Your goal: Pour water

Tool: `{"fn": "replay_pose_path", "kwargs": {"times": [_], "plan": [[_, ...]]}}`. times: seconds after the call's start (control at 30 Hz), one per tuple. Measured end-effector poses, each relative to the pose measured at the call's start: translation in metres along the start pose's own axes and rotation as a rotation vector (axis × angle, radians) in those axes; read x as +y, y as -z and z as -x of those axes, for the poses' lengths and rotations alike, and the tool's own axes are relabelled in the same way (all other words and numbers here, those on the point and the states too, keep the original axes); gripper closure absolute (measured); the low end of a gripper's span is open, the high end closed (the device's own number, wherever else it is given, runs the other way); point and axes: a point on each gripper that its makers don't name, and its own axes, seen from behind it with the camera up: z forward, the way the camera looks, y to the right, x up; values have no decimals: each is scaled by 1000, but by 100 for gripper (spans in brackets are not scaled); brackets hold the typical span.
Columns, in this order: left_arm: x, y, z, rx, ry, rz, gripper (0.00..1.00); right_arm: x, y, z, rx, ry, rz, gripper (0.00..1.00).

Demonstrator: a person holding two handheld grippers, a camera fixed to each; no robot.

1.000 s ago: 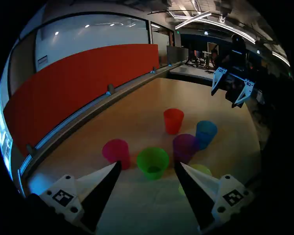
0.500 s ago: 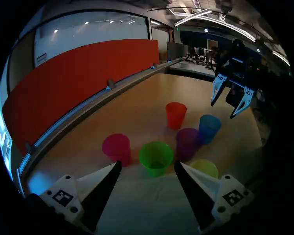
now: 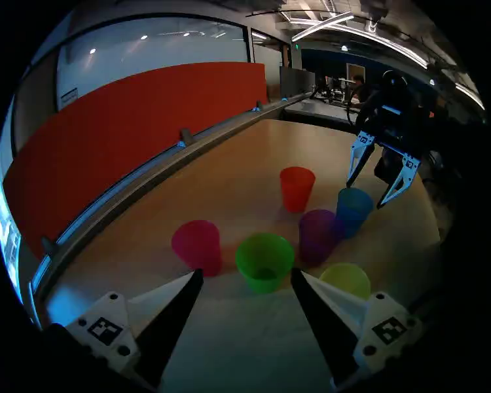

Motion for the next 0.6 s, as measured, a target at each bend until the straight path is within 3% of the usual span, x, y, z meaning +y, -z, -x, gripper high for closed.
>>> {"fn": "replay_pose_path", "kwargs": {"times": [0.3,0.6], "plan": [[0,-8,-2,-2,-6,12,0,-1,-16,2,-8,19,-14,0],[8,-19,-3,-12,-24,38,0,1,-28,0,11,14,-20,0]]}}
